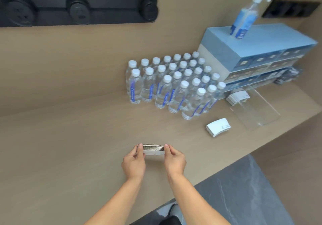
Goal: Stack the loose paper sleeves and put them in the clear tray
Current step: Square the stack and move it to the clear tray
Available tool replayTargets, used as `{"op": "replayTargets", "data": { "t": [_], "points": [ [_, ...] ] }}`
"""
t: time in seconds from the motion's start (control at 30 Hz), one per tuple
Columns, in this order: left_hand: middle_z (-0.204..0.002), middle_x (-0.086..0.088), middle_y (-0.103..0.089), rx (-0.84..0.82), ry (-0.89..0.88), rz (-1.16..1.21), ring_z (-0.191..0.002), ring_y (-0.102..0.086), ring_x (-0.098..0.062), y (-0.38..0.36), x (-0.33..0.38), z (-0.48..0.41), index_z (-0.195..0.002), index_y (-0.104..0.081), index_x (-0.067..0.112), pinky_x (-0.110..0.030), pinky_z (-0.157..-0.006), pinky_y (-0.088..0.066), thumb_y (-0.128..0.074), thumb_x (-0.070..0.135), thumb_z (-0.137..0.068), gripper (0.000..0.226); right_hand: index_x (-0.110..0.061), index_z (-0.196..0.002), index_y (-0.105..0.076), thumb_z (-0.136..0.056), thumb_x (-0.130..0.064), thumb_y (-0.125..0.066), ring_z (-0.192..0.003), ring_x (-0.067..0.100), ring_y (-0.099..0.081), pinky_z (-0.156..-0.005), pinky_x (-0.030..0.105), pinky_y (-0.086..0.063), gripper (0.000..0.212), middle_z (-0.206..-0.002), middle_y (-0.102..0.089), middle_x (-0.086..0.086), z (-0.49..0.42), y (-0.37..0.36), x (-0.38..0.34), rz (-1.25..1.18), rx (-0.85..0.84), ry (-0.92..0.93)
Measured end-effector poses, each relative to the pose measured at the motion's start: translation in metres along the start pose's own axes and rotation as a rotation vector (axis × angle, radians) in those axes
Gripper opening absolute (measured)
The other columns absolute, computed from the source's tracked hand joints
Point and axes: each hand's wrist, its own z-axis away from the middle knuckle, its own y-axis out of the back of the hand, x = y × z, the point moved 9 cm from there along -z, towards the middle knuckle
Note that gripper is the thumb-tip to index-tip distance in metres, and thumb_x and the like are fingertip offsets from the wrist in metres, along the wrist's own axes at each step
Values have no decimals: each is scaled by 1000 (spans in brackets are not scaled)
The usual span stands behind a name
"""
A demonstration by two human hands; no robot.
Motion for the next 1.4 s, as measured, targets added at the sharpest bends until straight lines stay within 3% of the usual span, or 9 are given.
{"op": "replayTargets", "data": {
  "t": [0.17, 0.3, 0.5, 0.67, 0.77, 0.87, 1.03, 1.2, 1.4],
  "points": [
    [-87, -1, -75, -140, -17, -9, -77, -73, -11, -100, 9, 33, -104, -74, 12, -31, -91, -55, -55, 24, -98, 23, -12, -111, -74, -89, -28, -69, -97, 6, -65, -97, 21, -45, 28, -109, -75, -1, -45, 83, -30, -32, 93, 24],
    [-85, 15, -69, -249, -32, -104, -85, -73, -16, -184, 6, 55, -136, -55, 9, -42, -100, -52, -57, 12, -91, 45, -15, -112, -74, -90, -30, -68, -93, 3, -63, -90, 16, -42, 27, -108, -75, -4, -84, 153, -48, -60, 158, 34],
    [-87, 20, -65, -330, -66, -175, -94, -72, -25, -282, 8, 85, -138, -52, 9, -46, -101, -51, -62, 12, -90, 49, -16, -113, -73, -92, -31, -64, -103, 9, -66, -95, 22, -46, 28, -108, -75, -6, -139, 234, -67, -74, 186, 36],
    [-86, 17, -66, -301, -46, -186, -90, -73, -25, -309, 9, 92, -137, -53, 8, -45, -99, -52, -60, 11, -93, 44, -29, -102, -77, -87, -33, -57, -84, 13, -62, -77, 25, -46, 25, -77, -71, -21, -165, 246, -72, -6, 76, -9],
    [-72, 16, -68, -302, -104, -279, -73, -73, -16, -311, 19, 84, -116, -70, 19, -37, -82, -58, -60, 16, -94, 25, -22, -128, -64, -86, -15, -59, -99, 11, -66, -87, 22, -46, 42, -107, -74, -6, -180, 239, -74, 55, -23, -8],
    [-43, 16, -57, -307, -156, -428, -44, -50, -8, -313, 24, 65, -76, -75, 23, -29, -55, -44, -65, 25, -90, 18, -14, -117, -71, -85, -3, -56, -89, 13, -69, -82, 25, -55, 37, -106, -76, 2, -199, 245, -76, 124, -8, -46],
    [-56, 1, -64, -278, 78, -352, -42, -47, -20, -319, 16, 39, -60, -69, 23, -28, -59, -46, -75, 29, -83, 24, -11, -91, -69, -83, 0, -64, -69, 22, -68, -48, 21, -51, 14, -95, -74, 14, -227, 245, -84, 151, -23, -136],
    [-45, 2, -59, -259, 162, -368, -32, -47, -14, -327, 6, 33, -55, -70, 16, -28, -57, -51, -75, 29, -82, 30, -11, -89, -72, -81, 0, -65, -66, 22, -67, -51, 25, -52, 16, -90, -74, 13, -257, 237, -95, 232, -90, -144],
    [-57, -6, -60, -200, 263, -286, -49, -70, -20, -347, -9, 40, -58, -64, 5, -41, -84, -60, -73, 21, -86, 34, -19, -74, -71, -80, 1, -63, -71, 24, -70, -58, 31, -59, 22, -86, -74, 10, -304, 223, -108, 362, -243, -87]
  ]
}}
